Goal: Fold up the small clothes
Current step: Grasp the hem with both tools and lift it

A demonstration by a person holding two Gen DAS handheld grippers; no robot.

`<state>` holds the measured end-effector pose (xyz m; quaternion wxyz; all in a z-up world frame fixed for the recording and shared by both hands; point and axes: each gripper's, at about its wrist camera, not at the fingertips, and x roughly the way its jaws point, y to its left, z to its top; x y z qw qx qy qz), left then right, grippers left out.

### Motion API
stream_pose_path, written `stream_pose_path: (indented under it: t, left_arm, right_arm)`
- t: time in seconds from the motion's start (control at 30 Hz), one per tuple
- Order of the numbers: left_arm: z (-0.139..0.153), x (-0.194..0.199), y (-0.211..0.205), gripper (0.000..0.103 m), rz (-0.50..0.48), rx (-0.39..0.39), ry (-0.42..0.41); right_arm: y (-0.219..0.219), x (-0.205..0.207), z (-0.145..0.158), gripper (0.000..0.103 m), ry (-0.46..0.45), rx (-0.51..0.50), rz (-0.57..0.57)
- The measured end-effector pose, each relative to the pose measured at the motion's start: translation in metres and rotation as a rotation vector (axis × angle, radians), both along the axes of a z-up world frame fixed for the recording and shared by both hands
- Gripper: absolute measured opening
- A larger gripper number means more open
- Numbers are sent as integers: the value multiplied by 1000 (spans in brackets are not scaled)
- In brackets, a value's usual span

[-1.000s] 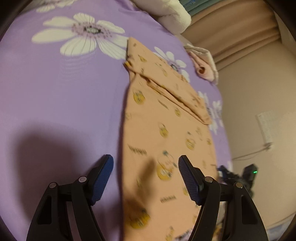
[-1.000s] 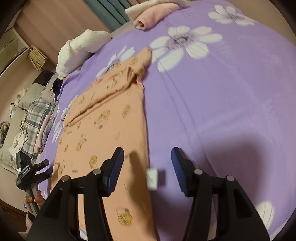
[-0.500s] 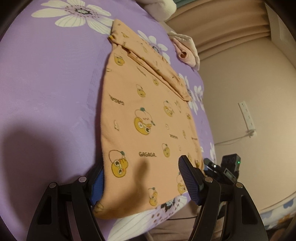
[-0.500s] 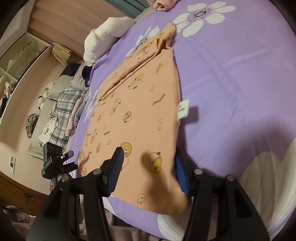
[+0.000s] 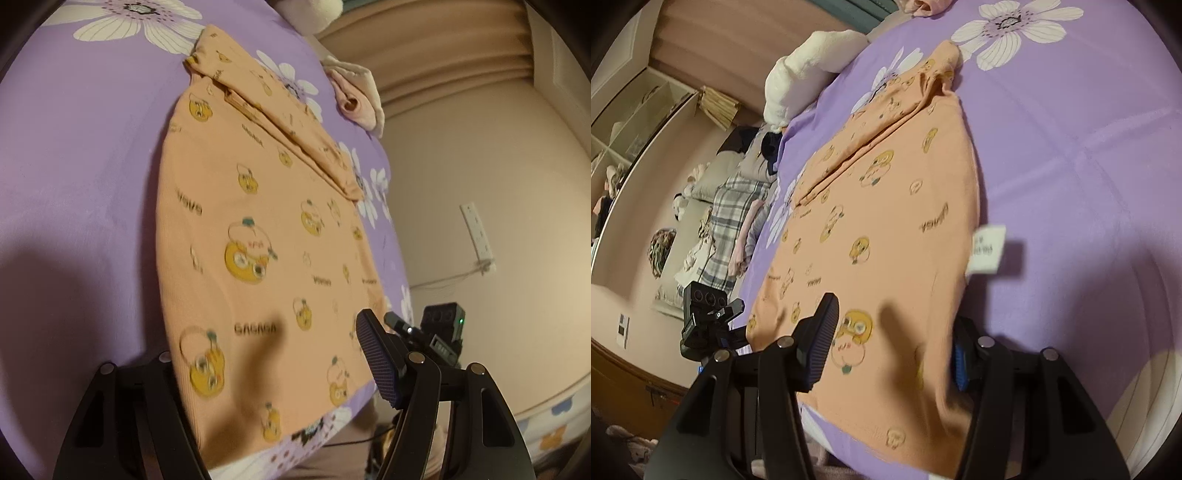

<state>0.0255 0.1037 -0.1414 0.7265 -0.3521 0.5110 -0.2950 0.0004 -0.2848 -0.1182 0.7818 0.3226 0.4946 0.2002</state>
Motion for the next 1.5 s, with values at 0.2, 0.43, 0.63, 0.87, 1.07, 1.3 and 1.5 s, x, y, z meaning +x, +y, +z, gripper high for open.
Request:
stream_pose_path:
  t: [0.2,0.43,0.63,0.87,1.07,1.3,1.5]
  left_arm:
    - [-4,-11,5,63,13,4,7]
    - [-20,5,10,17,75,-7,78]
    - [-10,3,15,1,88,11,62]
    - [30,3,13,0,81,-41,-87]
    - [54,6,5,0,72,-90,-185]
    - [74,3,2,0,53,-68,-259]
    - [86,-2,3,0,44,-79,-304]
  right_arm:
    - [-4,-21,0,47,9,5,14]
    - [-3,-10,-10,14,17,-13,-21]
    - [-2,-9,-1,6,-7,-8,-42]
    - [-2,-10,36,5,-160,70,-63]
    - [4,-5,55,4,-243,131,-69]
    - [5,-12,81,4,-334,148,-75]
    - [2,-16,89,3,-368,141,-89]
